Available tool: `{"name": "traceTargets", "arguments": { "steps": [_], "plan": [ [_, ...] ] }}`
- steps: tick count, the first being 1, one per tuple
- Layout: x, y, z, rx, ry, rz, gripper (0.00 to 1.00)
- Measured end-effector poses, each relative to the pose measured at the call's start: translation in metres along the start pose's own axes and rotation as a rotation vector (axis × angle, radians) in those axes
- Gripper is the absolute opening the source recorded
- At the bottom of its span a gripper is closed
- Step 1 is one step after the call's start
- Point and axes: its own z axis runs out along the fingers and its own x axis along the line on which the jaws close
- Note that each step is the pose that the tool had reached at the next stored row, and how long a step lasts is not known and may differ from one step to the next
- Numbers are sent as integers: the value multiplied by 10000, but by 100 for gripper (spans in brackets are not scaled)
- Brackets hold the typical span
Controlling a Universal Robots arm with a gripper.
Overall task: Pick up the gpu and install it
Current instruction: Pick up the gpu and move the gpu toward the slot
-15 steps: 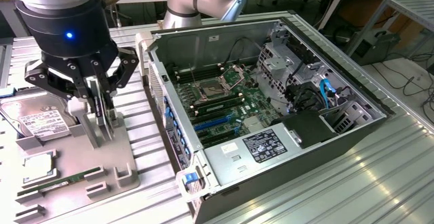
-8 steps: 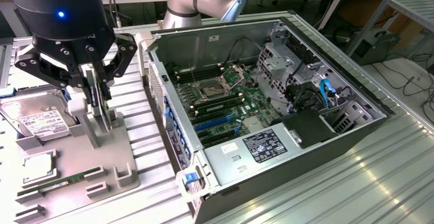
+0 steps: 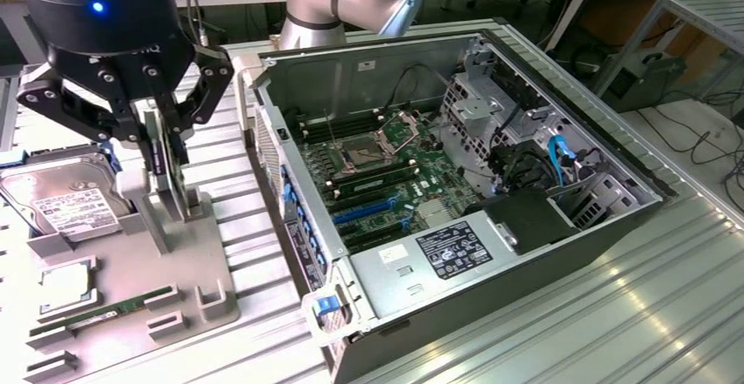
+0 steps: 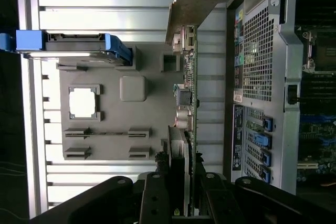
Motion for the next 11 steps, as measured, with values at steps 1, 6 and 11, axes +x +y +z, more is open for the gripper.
{"name": "traceTargets", "arguments": {
  "steps": [1,6,11],
  "plan": [
    [0,0,-13,0,-1,0,27],
    [-1,-1,-78,1,1,0,27],
    [-2,-1,-152,0,0,0,27]
  ]
}}
